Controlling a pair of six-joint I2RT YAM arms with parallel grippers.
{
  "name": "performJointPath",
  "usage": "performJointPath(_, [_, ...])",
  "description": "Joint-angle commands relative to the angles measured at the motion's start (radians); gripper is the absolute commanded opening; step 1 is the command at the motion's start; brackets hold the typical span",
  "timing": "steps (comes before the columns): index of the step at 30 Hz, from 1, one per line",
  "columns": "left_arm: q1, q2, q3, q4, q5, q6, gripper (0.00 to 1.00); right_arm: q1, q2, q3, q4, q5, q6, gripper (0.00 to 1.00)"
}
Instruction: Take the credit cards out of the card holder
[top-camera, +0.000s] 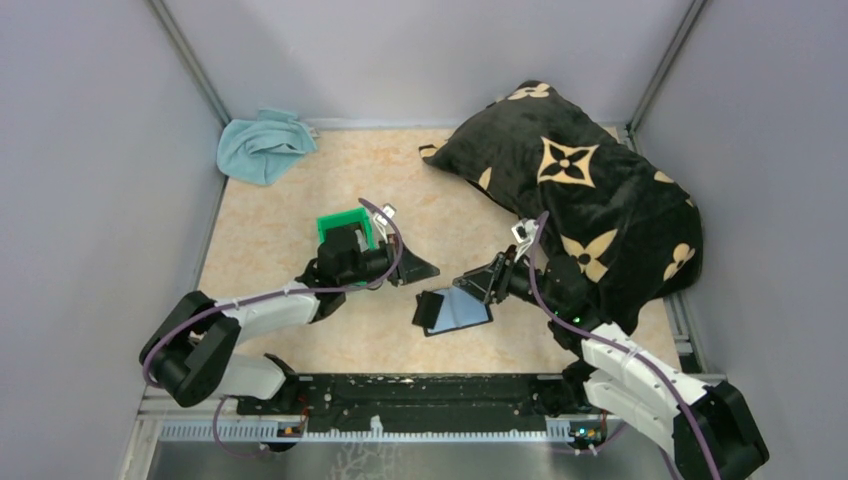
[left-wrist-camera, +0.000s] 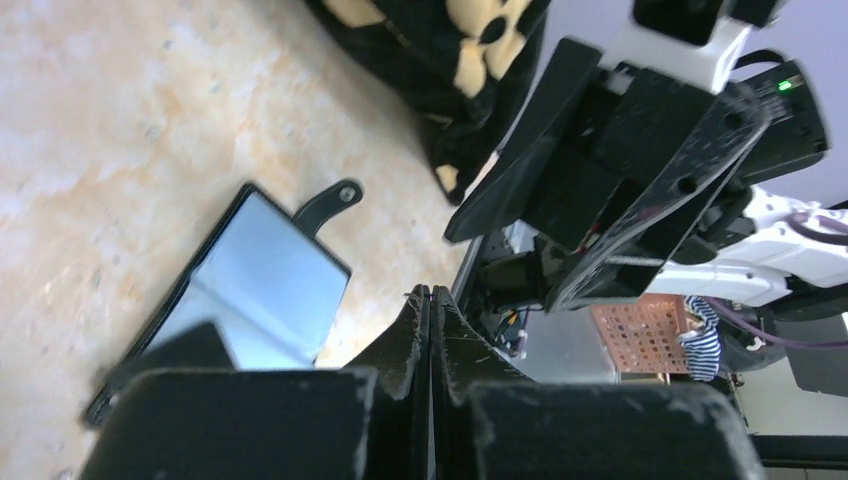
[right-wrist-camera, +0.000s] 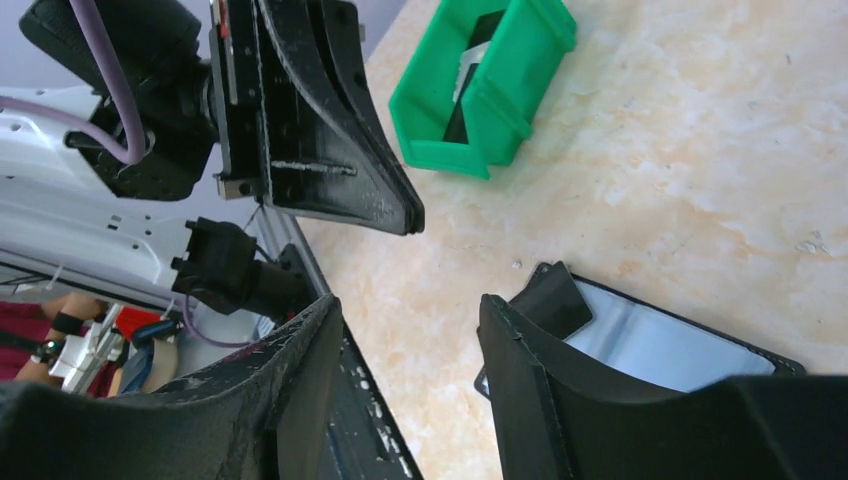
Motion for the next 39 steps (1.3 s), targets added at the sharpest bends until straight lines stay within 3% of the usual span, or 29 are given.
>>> performJointPath(1, [0.009,-0.016,0.071,0.027,0.046,0.000,0.00,-0.009,-0.007,0.011,0.104,-0.050,0.007,0.54])
performJointPath(5, [0.007,0.007,0.087,-0.128,-0.010,0.091,0.02,-0.009,-0.012,0.028,-0.008,-0.011,-0.053,0.54])
performJointPath(11, [0.007,-0.026,0.000,-0.280,-0.261,0.197,0.42,-0.009,0.069,0.093,-0.223,0.081,-0.161,0.48])
performJointPath(13, [0.007,-0.052,-0.021,-0.307,-0.305,0.201,0.47,-0.005,0.118,0.101,-0.229,0.079,-0.171,0.46])
performJointPath(15, [0.007,-0.079,-0.043,-0.307,-0.321,0.197,0.43,0.009,0.155,0.102,-0.200,0.092,-0.170,0.44])
performJointPath(17, [0.007,-0.093,-0.061,-0.328,-0.339,0.193,0.34,0.038,0.199,0.119,-0.201,0.133,-0.176,0.37])
performJointPath(20, [0.005,-0.092,-0.085,-0.361,-0.354,0.186,0.02,0.091,0.272,0.162,-0.216,0.195,-0.178,0.23])
performJointPath(22, [-0.002,-0.099,-0.128,-0.316,-0.322,0.186,0.00,0.106,0.313,0.173,-0.200,0.221,-0.157,0.13])
performJointPath(26, [-0.034,-0.097,-0.176,-0.286,-0.301,0.170,0.00,0.108,0.351,0.164,-0.145,0.250,-0.109,0.06])
performJointPath(30, [-0.064,-0.063,-0.210,-0.228,-0.290,0.138,0.00,0.108,0.387,0.177,-0.145,0.262,-0.105,0.06])
performJointPath(34, [-0.076,-0.023,-0.228,-0.177,-0.275,0.122,0.00,0.111,0.427,0.195,-0.124,0.234,-0.099,0.23])
performJointPath(39, [-0.083,0.046,-0.248,-0.121,-0.272,0.116,0.00,0.136,0.481,0.220,-0.106,0.225,-0.088,0.34])
